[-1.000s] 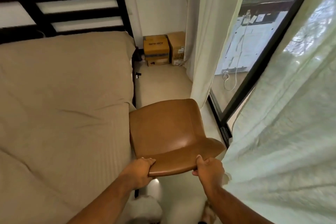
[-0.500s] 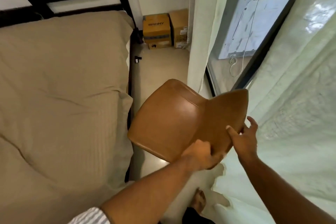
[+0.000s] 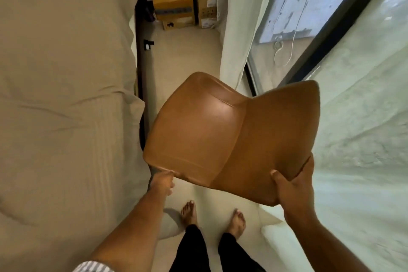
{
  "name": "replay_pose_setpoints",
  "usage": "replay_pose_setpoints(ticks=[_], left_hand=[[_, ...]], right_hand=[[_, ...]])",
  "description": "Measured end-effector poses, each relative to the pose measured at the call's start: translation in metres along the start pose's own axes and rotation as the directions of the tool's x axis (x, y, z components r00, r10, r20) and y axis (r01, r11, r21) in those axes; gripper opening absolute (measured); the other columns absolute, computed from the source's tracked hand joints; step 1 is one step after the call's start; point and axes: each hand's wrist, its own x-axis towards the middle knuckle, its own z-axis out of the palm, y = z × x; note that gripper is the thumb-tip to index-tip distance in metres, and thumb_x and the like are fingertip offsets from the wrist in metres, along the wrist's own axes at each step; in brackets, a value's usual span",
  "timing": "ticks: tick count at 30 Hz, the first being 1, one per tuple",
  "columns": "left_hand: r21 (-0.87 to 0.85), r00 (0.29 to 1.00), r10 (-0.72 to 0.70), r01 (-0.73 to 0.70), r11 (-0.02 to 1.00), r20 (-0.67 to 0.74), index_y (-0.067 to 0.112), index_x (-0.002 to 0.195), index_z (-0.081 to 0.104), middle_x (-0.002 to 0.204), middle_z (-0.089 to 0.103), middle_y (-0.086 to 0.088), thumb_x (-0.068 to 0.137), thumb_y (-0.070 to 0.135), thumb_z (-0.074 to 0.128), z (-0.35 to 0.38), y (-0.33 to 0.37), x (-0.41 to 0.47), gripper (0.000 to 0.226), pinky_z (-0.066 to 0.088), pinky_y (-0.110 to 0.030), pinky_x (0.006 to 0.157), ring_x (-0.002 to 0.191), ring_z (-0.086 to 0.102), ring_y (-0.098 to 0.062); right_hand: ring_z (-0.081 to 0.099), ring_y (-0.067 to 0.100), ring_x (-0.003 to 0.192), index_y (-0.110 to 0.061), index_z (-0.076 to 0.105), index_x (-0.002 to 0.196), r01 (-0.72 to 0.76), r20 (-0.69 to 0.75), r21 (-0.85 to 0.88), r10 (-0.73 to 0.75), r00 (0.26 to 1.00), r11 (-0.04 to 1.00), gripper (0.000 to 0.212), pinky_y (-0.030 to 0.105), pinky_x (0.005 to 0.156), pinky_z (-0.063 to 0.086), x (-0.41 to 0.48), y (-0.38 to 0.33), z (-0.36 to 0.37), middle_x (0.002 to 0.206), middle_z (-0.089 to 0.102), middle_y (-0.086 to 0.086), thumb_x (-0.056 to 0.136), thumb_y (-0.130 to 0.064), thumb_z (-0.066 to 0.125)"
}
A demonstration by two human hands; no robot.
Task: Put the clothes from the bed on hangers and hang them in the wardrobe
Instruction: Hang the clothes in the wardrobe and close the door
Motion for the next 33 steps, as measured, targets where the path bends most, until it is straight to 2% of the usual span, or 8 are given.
replay_pose_setpoints(ticks=[7, 12, 18, 20, 24, 28, 30, 33], left_hand=[[-0.463, 0.992, -0.12, 0.126, 0.878, 0.043, 0.009, 0.131, 0.052, 0.119, 0.061, -0.011, 0.1, 0.04, 0.059, -0.003, -0.013, 0.094, 0.045, 0.047, -0.046, 0.099, 0.107, 0.062, -0.031], [-0.556, 0.978, -0.21, 0.184, 0.81, 0.019, 0.005, 0.145, 0.043, 0.141, 0.055, -0.021, 0.102, 0.015, 0.056, 0.014, -0.007, 0.125, 0.045, 0.046, -0.048, 0.102, 0.127, 0.055, -0.039], [-0.54, 0.962, -0.218, 0.272, 0.797, 0.162, 0.0, 0.129, 0.054, 0.07, 0.063, -0.014, 0.104, 0.01, 0.051, 0.097, -0.012, 0.091, 0.027, 0.051, -0.035, 0.057, 0.063, 0.054, -0.021], [-0.545, 0.955, -0.21, 0.293, 0.786, 0.211, 0.0, 0.109, 0.056, 0.057, 0.064, -0.013, 0.103, 0.015, 0.055, 0.112, -0.012, 0.082, 0.016, 0.045, -0.034, 0.056, 0.047, 0.053, -0.018], [-0.589, 0.971, -0.238, 0.203, 0.782, 0.019, 0.016, 0.133, 0.047, 0.124, 0.06, -0.02, 0.089, 0.03, 0.075, 0.106, -0.034, 0.143, 0.054, 0.059, -0.039, 0.056, 0.096, 0.065, -0.034], [-0.441, 0.986, -0.161, 0.165, 0.882, 0.047, 0.017, 0.149, 0.039, 0.137, 0.054, -0.026, 0.097, 0.006, 0.063, 0.065, -0.002, 0.136, 0.058, 0.059, -0.054, 0.075, 0.121, 0.056, -0.048], [-0.415, 0.989, -0.138, 0.148, 0.898, 0.054, 0.016, 0.151, 0.037, 0.138, 0.053, -0.029, 0.097, -0.008, 0.054, 0.055, -0.002, 0.141, 0.061, 0.051, -0.06, 0.095, 0.122, 0.055, -0.049], [-0.432, 0.994, -0.104, 0.113, 0.895, 0.043, 0.019, 0.153, 0.037, 0.142, 0.053, -0.023, 0.098, -0.013, 0.049, 0.06, -0.015, 0.14, 0.065, 0.049, -0.056, 0.096, 0.112, 0.059, -0.043]], right_hand=[[0.059, 0.029, 0.117, -0.053, 0.023, 0.148, 0.046, 0.011, 0.056, -0.047, 0.999, 0.997, 0.092, 0.059, 0.099, 0.049, 0.027, 0.004, -0.002, 0.138, 0.054, -0.008, 0.086, -0.01, 0.075], [0.056, 0.03, 0.12, -0.047, 0.025, 0.151, 0.073, 0.106, 0.011, -0.073, 0.992, 0.997, 0.094, 0.056, 0.099, 0.049, 0.086, -0.027, -0.017, 0.142, 0.051, -0.004, 0.084, -0.006, 0.077], [0.058, 0.035, 0.121, -0.038, 0.04, 0.15, 0.245, -0.014, -0.13, -0.249, 0.968, 0.961, 0.082, 0.06, 0.099, 0.05, 0.175, -0.094, -0.035, 0.144, 0.055, 0.002, 0.082, -0.018, 0.081], [0.065, 0.03, 0.113, -0.029, 0.052, 0.143, 0.266, -0.144, 0.018, -0.26, 0.955, 0.964, 0.07, 0.055, 0.097, 0.054, 0.188, -0.095, -0.037, 0.135, 0.064, 0.003, 0.08, -0.031, 0.082], [0.073, 0.015, 0.1, -0.017, 0.068, 0.116, 0.175, -0.216, 0.442, -0.085, 0.973, 0.88, 0.04, 0.045, 0.097, 0.057, 0.178, -0.051, -0.01, 0.112, 0.075, -0.002, 0.082, -0.03, 0.083], [0.069, 0.017, 0.105, -0.026, 0.067, 0.107, 0.102, -0.131, 0.298, -0.066, 0.989, 0.949, 0.03, 0.049, 0.1, 0.055, 0.167, -0.003, 0.027, 0.106, 0.074, -0.016, 0.084, -0.041, 0.08], [0.069, 0.024, 0.106, -0.029, 0.064, 0.106, 0.128, -0.143, 0.162, -0.105, 0.984, 0.978, 0.029, 0.054, 0.101, 0.053, 0.173, 0.003, 0.035, 0.105, 0.071, -0.016, 0.086, -0.048, 0.075], [0.07, 0.031, 0.098, -0.026, 0.063, 0.097, 0.179, -0.208, 0.017, -0.172, 0.963, 0.984, 0.022, 0.058, 0.095, 0.055, 0.184, 0.006, 0.039, 0.094, 0.069, -0.008, 0.091, -0.047, 0.07]])
